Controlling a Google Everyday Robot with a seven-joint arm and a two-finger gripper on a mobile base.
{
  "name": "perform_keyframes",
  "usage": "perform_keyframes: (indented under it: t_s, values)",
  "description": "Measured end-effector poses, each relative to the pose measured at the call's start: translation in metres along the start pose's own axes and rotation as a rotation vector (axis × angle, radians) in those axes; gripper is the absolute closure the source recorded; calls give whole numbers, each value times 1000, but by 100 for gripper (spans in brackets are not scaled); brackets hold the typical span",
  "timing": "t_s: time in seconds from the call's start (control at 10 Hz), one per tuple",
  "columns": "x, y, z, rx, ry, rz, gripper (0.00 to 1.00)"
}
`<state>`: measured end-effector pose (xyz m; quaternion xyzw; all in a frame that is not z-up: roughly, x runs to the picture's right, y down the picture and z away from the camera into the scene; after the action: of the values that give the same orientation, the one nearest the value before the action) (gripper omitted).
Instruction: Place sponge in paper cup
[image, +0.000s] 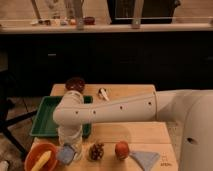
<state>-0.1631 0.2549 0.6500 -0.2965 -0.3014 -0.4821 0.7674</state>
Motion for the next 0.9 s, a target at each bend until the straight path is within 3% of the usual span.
perform_keyframes:
  t_s: [0.2,0.3,0.9]
  values:
    - [0,0,0,0,0,0,23]
    - [0,0,0,0,0,-1,20]
    - [0,0,1,-1,-2,-1,20]
